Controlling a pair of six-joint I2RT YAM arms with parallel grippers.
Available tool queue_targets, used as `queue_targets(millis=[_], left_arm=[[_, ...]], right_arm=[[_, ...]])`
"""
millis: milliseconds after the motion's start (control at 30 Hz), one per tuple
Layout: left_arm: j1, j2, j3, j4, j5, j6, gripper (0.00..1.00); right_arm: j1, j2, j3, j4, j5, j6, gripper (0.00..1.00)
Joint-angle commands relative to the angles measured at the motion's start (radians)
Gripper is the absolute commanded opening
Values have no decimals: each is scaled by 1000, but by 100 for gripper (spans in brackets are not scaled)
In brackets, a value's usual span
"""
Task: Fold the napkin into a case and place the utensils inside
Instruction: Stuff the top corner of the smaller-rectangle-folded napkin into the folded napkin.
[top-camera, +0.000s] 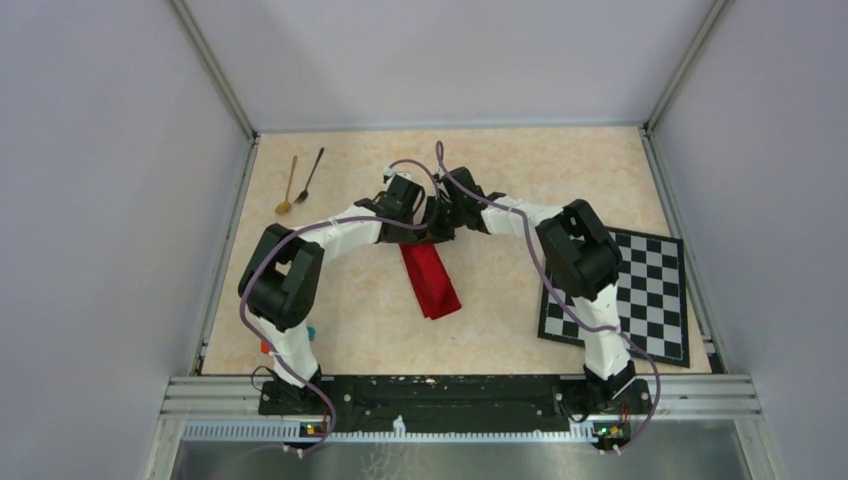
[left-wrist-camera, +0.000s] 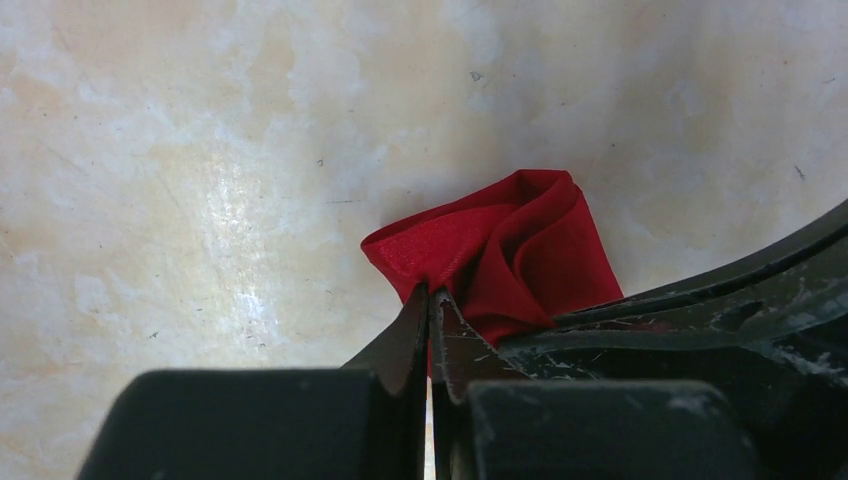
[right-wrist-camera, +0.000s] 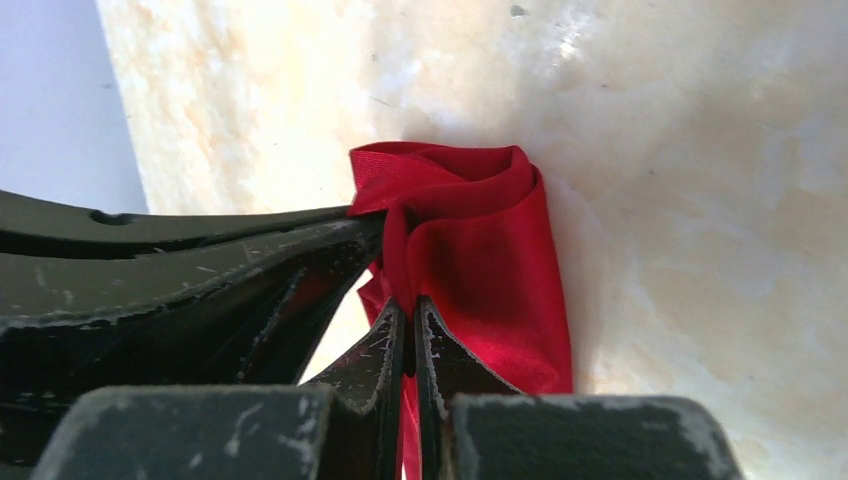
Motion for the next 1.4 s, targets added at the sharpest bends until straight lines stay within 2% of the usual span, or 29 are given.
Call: queue_targets(millis=[0, 133, 300, 700, 800, 967, 1200, 1367], left_arm=[[10, -54, -21, 47, 18, 1, 0], [15, -61, -38, 57, 23, 1, 0], [16, -65, -42, 66, 35, 1, 0], [16, -94, -69, 94, 48, 10, 0], [17, -91, -72, 92, 50, 8, 0], [18, -87, -79, 93, 46, 8, 0], [18, -85, -79, 94, 49, 8, 0], [18, -89, -83, 93, 49, 8, 0]], right_arm=[[10, -47, 58, -193, 106, -97, 0], [10, -94, 51, -262, 140, -138, 0], [16, -68, 68, -236, 89, -139, 0], [19, 43, 54, 77, -62, 9, 0], [10, 19, -7, 192, -91, 45, 12], [-8, -32, -102, 294, -107, 62, 24], [-13, -87, -179, 379, -132, 79, 31], [-16, -114, -191, 378, -129, 74, 36]])
